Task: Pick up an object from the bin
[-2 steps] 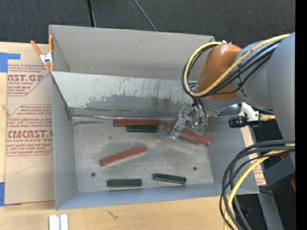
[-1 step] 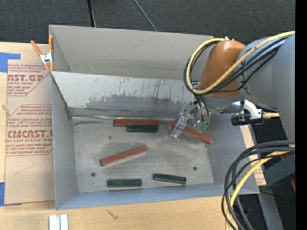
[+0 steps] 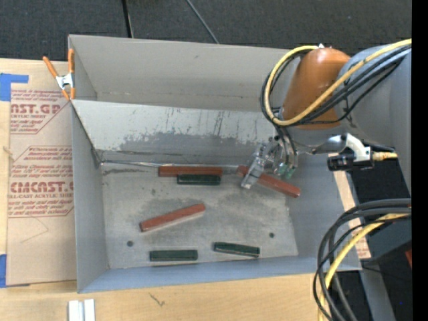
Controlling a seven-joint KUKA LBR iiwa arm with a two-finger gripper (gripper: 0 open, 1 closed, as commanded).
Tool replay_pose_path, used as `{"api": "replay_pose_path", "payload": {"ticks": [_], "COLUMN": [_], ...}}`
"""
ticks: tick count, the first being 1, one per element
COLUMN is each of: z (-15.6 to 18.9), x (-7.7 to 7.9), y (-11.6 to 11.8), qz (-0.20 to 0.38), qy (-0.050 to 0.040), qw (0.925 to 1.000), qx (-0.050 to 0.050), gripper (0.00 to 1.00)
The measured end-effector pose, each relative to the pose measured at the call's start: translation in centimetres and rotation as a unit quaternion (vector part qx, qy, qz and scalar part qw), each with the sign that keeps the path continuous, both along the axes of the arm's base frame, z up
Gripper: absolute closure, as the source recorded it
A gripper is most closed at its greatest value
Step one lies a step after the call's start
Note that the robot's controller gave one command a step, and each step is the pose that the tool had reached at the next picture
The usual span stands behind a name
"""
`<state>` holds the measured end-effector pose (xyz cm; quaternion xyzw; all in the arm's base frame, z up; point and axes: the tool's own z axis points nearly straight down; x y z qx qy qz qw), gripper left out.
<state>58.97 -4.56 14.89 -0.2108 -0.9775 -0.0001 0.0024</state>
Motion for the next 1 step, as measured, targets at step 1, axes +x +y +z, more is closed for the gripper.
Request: {"api": "replay_pose_path", "payload": {"ticks": [1], "z": [2.16], "x": [0.11], "y": [-0.01], "qz": [0.000], "qy": [-0.0020], "qw": [1.0000], "qx": [0.000], "gripper": [1.00]}}
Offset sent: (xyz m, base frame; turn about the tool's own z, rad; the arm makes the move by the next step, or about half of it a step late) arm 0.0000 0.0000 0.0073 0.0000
